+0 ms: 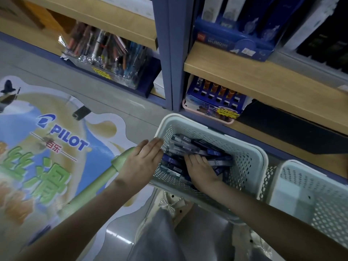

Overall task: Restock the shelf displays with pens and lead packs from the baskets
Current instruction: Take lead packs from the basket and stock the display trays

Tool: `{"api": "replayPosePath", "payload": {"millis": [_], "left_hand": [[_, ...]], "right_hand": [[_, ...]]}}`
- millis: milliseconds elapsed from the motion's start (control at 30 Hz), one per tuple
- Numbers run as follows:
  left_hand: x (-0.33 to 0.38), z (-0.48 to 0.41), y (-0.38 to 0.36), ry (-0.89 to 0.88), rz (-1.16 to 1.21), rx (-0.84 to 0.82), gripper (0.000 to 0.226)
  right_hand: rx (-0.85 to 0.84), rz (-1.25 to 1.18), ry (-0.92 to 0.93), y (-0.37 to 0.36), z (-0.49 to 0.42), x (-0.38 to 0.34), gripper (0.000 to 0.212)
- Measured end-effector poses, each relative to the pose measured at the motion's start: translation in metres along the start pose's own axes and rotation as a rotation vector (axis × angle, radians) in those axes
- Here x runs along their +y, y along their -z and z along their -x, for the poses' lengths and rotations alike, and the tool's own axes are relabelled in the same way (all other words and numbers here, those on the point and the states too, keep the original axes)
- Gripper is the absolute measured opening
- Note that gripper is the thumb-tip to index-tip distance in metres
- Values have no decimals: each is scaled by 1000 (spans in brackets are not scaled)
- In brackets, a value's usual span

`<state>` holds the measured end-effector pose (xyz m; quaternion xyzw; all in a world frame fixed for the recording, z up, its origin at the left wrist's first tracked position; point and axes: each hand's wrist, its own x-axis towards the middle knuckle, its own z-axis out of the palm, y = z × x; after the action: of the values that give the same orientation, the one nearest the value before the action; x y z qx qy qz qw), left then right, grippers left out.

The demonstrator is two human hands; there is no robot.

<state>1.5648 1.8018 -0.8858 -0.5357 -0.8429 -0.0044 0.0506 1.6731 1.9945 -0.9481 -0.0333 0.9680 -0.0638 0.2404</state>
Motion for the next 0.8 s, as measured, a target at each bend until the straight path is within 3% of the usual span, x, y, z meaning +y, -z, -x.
{"api": "replayPosePath", "payload": {"millis": [100, 233, 433, 600, 800], "left_hand": [[3, -5, 5, -33, 16, 21, 42], [3, -7, 8, -94, 8, 37, 58], [10, -8, 0, -108, 55, 88, 32], [20, -9, -5, -88, 120, 99, 35], [23, -6, -5, -58, 166, 137, 30]], "right_hand": [[101, 29, 4, -10, -3, 2, 79], [209, 132, 36, -12, -1, -4, 36], [322, 62, 117, -8, 0, -9, 34], [354, 43, 223, -1, 1, -2, 18], [369, -76, 240, 14, 11, 4, 60]]}}
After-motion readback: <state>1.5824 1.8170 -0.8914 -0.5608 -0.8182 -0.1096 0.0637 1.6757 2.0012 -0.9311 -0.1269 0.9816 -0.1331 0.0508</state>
